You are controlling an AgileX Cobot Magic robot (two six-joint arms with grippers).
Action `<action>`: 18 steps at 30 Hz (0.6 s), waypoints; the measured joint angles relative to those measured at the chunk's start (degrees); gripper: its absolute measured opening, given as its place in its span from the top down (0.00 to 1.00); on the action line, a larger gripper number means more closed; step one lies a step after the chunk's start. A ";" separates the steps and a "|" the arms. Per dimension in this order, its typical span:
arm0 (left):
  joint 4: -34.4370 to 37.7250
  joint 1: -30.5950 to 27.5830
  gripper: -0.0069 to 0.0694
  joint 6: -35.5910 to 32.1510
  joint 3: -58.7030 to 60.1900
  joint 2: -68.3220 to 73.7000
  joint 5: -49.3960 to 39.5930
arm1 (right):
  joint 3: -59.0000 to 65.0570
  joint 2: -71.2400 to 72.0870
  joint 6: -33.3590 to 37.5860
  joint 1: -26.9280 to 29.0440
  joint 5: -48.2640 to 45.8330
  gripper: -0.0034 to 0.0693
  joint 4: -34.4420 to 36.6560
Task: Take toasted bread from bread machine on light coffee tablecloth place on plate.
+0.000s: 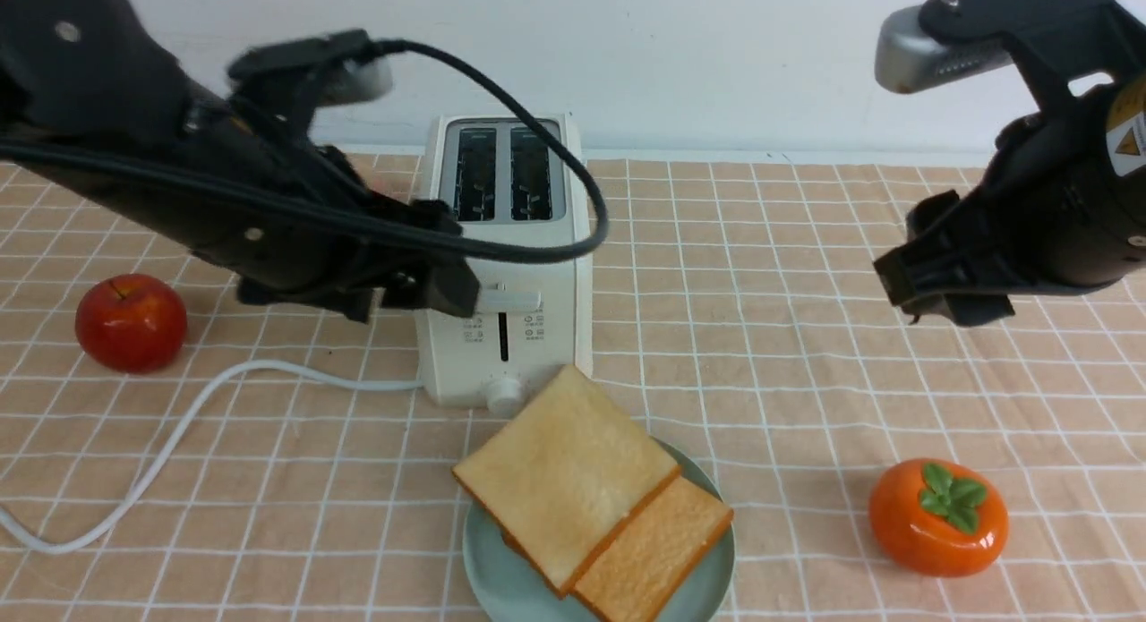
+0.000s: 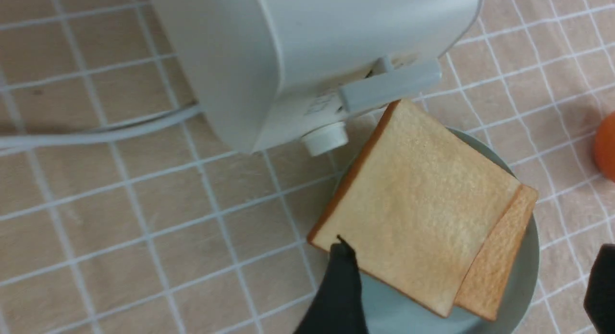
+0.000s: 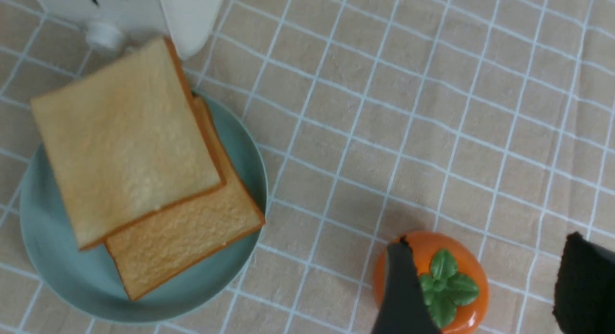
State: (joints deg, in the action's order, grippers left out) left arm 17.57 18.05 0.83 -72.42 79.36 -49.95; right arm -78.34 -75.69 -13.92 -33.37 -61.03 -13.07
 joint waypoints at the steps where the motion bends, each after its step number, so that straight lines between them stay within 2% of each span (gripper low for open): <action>1: -1.76 0.00 0.14 1.68 0.00 -2.28 -1.71 | 0.00 0.00 -0.56 0.00 0.64 0.38 -0.49; 2: -2.56 0.00 0.15 2.50 0.00 -2.72 -2.05 | 0.00 0.00 -0.66 0.00 0.89 0.38 -0.63; 4: -6.80 0.00 0.24 7.41 0.00 -7.87 -6.77 | 0.00 0.00 -1.82 0.00 2.38 0.44 -2.21; 5: -7.07 0.00 0.26 7.71 0.00 -8.20 -7.13 | 0.00 0.00 -1.90 0.00 2.46 0.45 -2.44; 7: -10.52 0.00 0.40 10.76 0.82 -12.93 -10.78 | 0.00 0.14 -2.26 0.00 3.04 0.60 -4.03; 11: -14.60 0.00 0.68 13.95 5.00 -19.86 -11.84 | 0.07 1.88 -3.79 2.22 3.33 0.90 -6.08; 12: -15.13 0.00 0.71 14.73 5.63 -20.71 -11.84 | 0.24 2.27 -4.12 2.74 3.52 0.92 -6.41; 13: -17.26 0.00 0.86 17.23 8.45 -24.69 -11.49 | 1.60 5.00 -5.75 5.62 5.16 0.97 -8.47; 14: -18.76 0.00 0.91 18.99 10.49 -26.93 -10.95 | 2.83 6.70 -6.61 7.09 6.97 0.98 -9.57; 17: -23.00 0.00 0.93 24.98 17.82 -33.15 -8.14 | 11.02 15.01 -11.53 12.90 14.70 0.98 -13.19; 18: -23.00 0.00 0.93 25.44 17.82 -33.58 -7.90 | 11.75 15.64 -11.92 13.27 14.70 0.98 -13.34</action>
State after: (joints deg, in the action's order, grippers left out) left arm -5.44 18.05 26.27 -54.60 45.78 -57.86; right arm -66.59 -60.05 -25.84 -20.11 -46.33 -26.40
